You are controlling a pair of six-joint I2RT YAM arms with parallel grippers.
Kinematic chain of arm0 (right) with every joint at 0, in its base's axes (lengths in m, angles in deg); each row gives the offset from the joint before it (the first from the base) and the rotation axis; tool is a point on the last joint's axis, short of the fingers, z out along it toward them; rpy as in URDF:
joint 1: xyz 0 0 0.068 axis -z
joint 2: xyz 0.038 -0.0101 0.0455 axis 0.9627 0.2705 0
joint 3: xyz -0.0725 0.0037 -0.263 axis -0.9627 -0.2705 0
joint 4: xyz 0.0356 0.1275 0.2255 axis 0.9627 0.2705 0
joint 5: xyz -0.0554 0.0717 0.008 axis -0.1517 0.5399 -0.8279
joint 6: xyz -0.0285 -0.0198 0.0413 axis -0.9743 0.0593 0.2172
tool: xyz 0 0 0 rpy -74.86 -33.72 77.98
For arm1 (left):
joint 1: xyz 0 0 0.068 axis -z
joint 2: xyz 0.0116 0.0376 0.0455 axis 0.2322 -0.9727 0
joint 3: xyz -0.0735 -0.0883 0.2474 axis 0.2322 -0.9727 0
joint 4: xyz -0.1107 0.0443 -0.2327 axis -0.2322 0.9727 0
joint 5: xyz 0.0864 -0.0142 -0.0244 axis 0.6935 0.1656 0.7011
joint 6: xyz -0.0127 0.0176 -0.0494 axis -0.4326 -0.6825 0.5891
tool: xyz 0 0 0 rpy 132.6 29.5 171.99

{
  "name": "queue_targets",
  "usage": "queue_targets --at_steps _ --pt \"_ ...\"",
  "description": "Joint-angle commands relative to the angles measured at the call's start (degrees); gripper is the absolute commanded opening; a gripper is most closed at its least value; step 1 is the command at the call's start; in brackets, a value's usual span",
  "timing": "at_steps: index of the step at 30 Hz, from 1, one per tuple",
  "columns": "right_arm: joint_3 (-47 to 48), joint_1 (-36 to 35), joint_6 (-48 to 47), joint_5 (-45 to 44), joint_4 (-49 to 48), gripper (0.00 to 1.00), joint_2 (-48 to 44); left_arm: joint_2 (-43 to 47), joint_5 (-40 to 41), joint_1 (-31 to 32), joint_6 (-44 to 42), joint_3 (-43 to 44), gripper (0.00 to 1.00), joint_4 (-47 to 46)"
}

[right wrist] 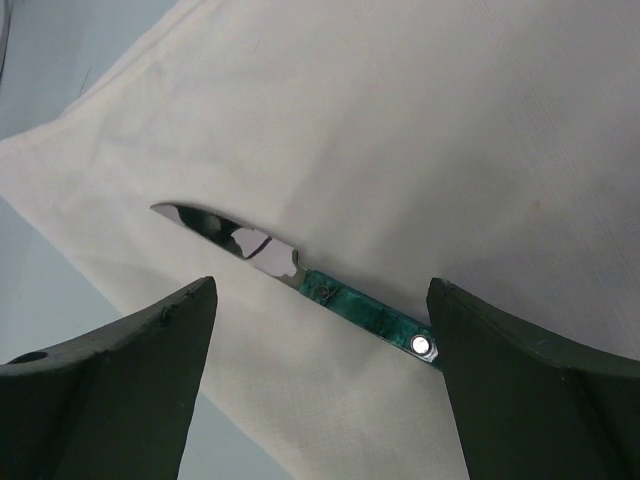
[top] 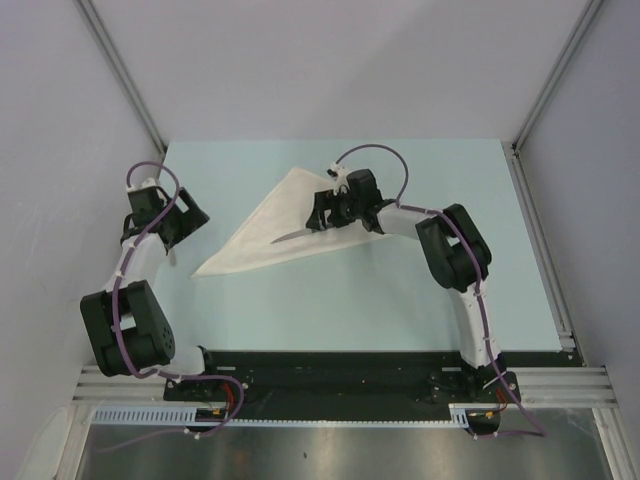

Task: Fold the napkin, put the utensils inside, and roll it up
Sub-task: Place the utensil onto the napkin, then grab a utensil with the left arm

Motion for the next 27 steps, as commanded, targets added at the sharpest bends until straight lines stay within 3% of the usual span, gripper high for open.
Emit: queue_targets --at_steps 1,10,15,17,27 --pt "-2.2 -0.3 -0.5 0.3 -0.5 0.91 -5.7 0.5 1.5 -0.8 -1.8 2.4 1.00 -0.8" --pt "-4.3 1.9 -3.2 -4.1 8.2 0.91 -22.7 0.8 21.1 -0.8 -4.1 3.0 0.97 3.7" --pt "-9.5 6.8 -2.4 -2.4 13.1 0.91 -30.7 1.0 25.5 0.3 -2.9 0.9 0.77 2.5" --pt "-12.3 8.0 -2.7 -2.0 13.6 0.91 -34.4 0.9 29.0 1.2 -2.1 0.9 0.77 2.8" --pt "-13.9 9.5 -2.7 2.5 15.7 0.90 -36.2 -4.3 49.3 16.4 0.2 3.4 0.76 1.5"
